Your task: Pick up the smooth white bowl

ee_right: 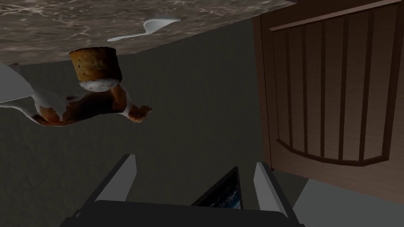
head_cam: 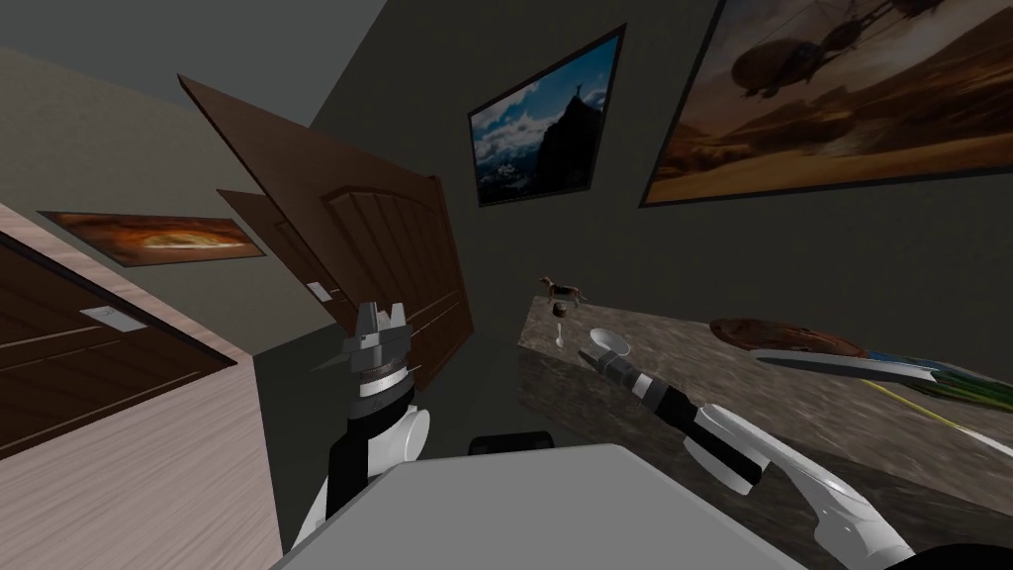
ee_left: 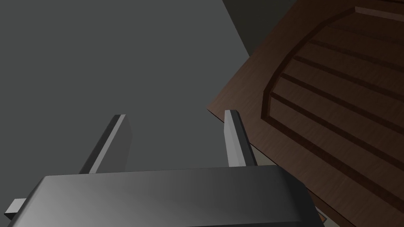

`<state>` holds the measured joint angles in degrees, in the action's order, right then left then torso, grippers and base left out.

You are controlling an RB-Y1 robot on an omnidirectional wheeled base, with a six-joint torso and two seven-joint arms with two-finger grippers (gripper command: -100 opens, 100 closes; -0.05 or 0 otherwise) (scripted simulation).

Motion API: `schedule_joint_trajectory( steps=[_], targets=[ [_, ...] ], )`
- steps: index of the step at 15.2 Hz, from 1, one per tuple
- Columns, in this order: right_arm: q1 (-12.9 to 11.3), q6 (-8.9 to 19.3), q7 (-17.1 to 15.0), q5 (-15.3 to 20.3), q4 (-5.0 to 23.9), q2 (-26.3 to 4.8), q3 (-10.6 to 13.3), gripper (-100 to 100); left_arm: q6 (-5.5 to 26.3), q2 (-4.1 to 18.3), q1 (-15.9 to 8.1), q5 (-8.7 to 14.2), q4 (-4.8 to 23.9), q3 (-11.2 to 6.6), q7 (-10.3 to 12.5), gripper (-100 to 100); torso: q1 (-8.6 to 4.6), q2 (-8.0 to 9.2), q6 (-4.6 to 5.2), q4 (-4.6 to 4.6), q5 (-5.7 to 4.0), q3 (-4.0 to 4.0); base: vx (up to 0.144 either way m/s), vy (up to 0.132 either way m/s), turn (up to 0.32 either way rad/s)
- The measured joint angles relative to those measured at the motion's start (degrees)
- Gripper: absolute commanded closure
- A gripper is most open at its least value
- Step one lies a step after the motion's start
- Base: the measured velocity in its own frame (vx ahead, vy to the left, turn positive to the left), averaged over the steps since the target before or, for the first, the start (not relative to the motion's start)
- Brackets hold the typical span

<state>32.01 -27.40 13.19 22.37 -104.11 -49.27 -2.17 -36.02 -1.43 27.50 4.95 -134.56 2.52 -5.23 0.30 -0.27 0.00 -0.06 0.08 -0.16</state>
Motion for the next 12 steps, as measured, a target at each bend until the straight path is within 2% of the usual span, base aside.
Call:
schedule_joint_trajectory(
  steps=[2, 5, 12],
  targets=[
    [1.2, 0.1, 1.0, 1.3, 1.3, -2.5, -0.5, -100, 0.0, 0.0, 0.0, 0.0, 0.0, 0.00, 0.0, 0, 0.00, -0.02, 0.00, 0.00, -0.01, -0.01, 0.069, 0.072, 0.018],
    [1.1, 0.6, 2.2, 3.4, 4.7, -6.3, -0.5, -100, 0.0, 0.0, 0.0, 0.0, 0.0, 0.00, 0.0, 0, 0.02, -0.03, -0.01, 0.00, 0.00, -0.02, 0.066, 0.079, 0.017],
    [3.1, 2.5, 4.7, 7.8, 9.9, -15.2, -1.0, -100, 0.0, 0.0, 0.0, 0.0, 0.0, 0.00, 0.0, 0, -0.02, -0.05, 0.00, -0.01, -0.01, -0.03, 0.074, 0.070, 0.014]
  ],
)
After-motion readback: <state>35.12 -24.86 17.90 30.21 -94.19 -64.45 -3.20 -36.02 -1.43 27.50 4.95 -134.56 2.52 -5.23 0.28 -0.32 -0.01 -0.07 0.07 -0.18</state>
